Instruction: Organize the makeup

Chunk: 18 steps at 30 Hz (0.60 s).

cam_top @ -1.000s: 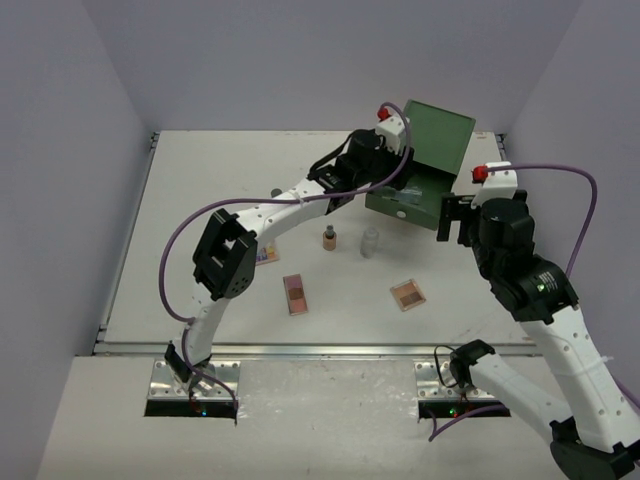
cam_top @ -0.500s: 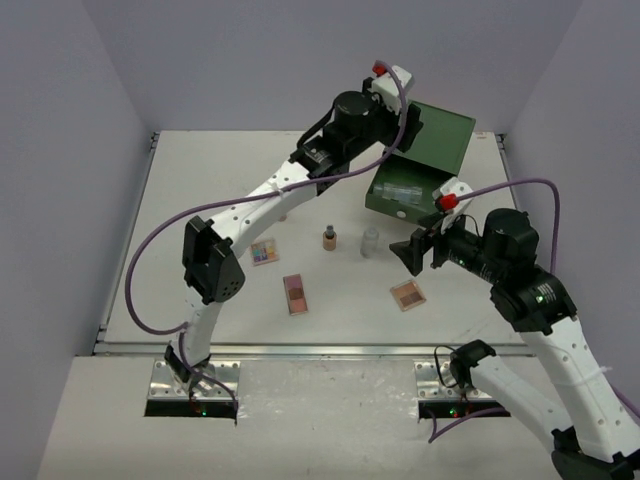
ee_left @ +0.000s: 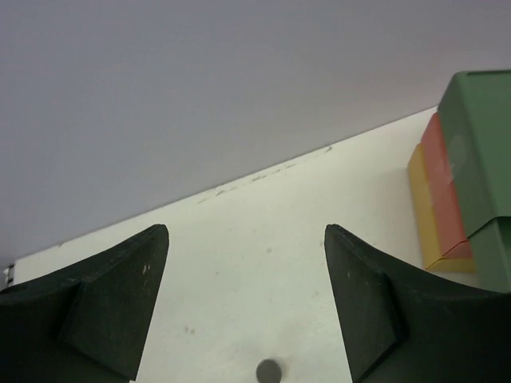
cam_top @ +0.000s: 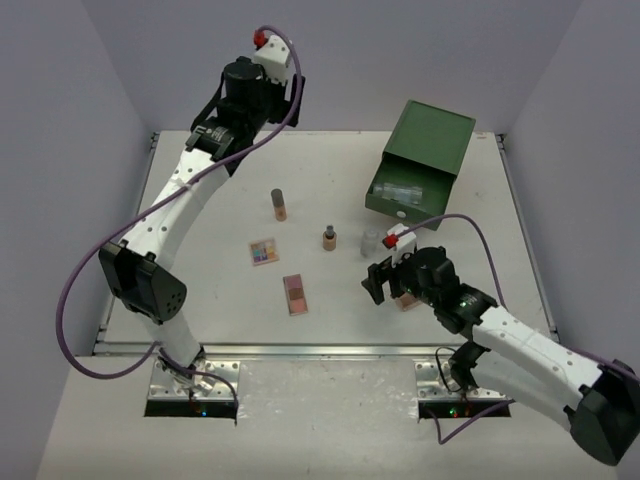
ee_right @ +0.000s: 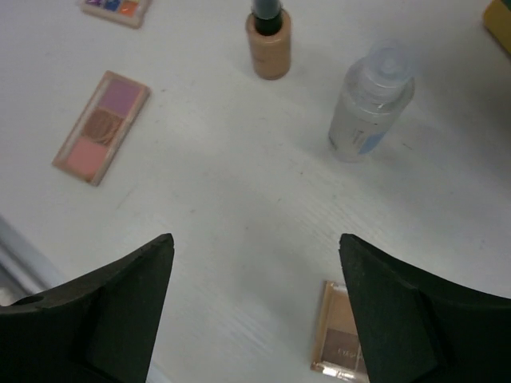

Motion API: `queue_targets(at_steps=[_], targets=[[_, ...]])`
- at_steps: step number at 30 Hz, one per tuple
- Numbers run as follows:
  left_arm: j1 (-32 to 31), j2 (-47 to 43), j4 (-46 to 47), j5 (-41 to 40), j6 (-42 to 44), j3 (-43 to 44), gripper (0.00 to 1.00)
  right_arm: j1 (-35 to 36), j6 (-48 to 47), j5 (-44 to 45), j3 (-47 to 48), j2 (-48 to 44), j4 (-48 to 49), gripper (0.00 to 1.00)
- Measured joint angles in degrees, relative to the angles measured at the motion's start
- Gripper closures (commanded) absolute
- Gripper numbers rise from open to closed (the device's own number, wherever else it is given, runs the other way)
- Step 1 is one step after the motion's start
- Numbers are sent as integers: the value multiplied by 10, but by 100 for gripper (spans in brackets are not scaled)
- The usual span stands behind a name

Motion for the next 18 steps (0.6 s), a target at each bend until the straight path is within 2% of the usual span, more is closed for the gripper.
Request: queue_targets(at_steps=[8, 14, 18], targets=[[13, -54, -54, 3, -7, -78, 19, 5, 36, 164, -39, 135, 197, 18], [28, -59, -67, 3, -8, -99, 18, 5, 50, 199, -35, 237, 308, 20], [32, -60, -68, 2, -9, -99, 18, 5, 59, 205, -31, 280, 339, 28]])
